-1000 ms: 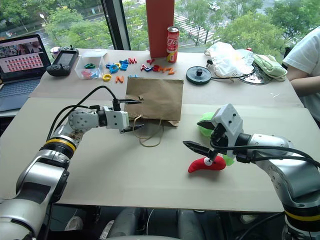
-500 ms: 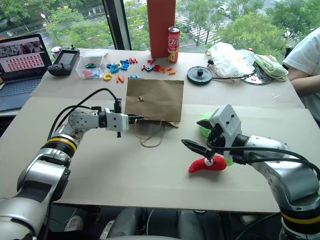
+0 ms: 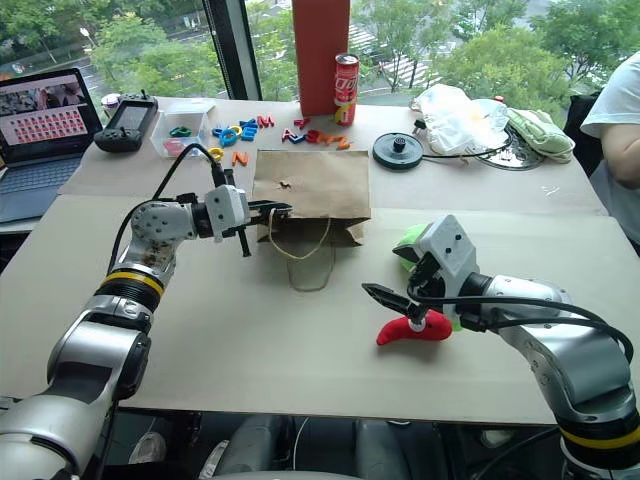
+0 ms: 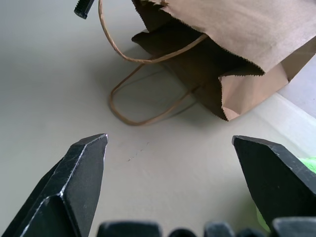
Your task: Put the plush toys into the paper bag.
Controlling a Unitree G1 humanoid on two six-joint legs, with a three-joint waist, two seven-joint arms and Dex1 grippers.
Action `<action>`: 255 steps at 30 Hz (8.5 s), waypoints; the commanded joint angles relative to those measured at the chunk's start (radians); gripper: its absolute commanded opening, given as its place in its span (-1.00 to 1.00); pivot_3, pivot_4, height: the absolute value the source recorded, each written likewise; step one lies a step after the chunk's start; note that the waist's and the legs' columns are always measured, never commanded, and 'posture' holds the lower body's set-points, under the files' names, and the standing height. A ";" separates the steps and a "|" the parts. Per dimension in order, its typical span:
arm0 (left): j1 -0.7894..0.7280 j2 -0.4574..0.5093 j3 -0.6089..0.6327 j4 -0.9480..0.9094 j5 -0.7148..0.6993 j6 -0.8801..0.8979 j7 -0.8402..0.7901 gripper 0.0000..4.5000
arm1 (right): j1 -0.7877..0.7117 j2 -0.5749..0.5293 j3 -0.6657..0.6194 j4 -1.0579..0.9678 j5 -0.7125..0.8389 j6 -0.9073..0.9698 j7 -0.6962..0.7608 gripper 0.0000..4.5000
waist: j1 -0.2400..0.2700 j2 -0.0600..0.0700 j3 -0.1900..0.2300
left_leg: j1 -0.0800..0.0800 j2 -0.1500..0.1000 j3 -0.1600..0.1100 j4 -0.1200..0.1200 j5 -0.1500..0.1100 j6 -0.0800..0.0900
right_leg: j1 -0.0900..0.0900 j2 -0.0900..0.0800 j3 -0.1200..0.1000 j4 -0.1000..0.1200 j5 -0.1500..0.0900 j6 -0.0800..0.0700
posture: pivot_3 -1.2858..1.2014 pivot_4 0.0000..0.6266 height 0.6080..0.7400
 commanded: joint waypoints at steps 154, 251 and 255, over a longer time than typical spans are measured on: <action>0.148 -0.064 0.165 -0.716 -0.393 0.945 0.131 -1.00 | -0.410 0.109 0.455 0.175 -0.555 -0.075 -0.083 -0.53 | -0.014 0.001 0.000 | -0.001 -0.001 -0.011 -0.001 0.001 -0.001 | 0.000 0.000 0.000 0.000 0.000 0.000 | 0.03 -0.52 0.98; 0.180 -0.054 0.117 -0.731 -0.385 0.964 0.071 -1.00 | -0.622 0.396 0.519 0.373 -0.646 0.139 -0.063 -0.25 | -0.011 0.001 0.000 | -0.003 -0.002 -0.012 0.000 0.001 -0.001 | -0.001 0.000 -0.001 0.005 0.000 0.000 | 0.03 -0.52 0.98; 0.181 -0.051 0.119 -0.729 -0.384 0.962 0.069 -1.00 | -0.602 0.406 0.465 0.320 -0.606 0.192 -0.041 0.37 | -0.012 0.001 0.000 | -0.003 -0.002 -0.012 -0.001 0.001 -0.001 | -0.001 0.000 -0.001 0.005 0.000 0.000 | 0.03 -0.52 0.98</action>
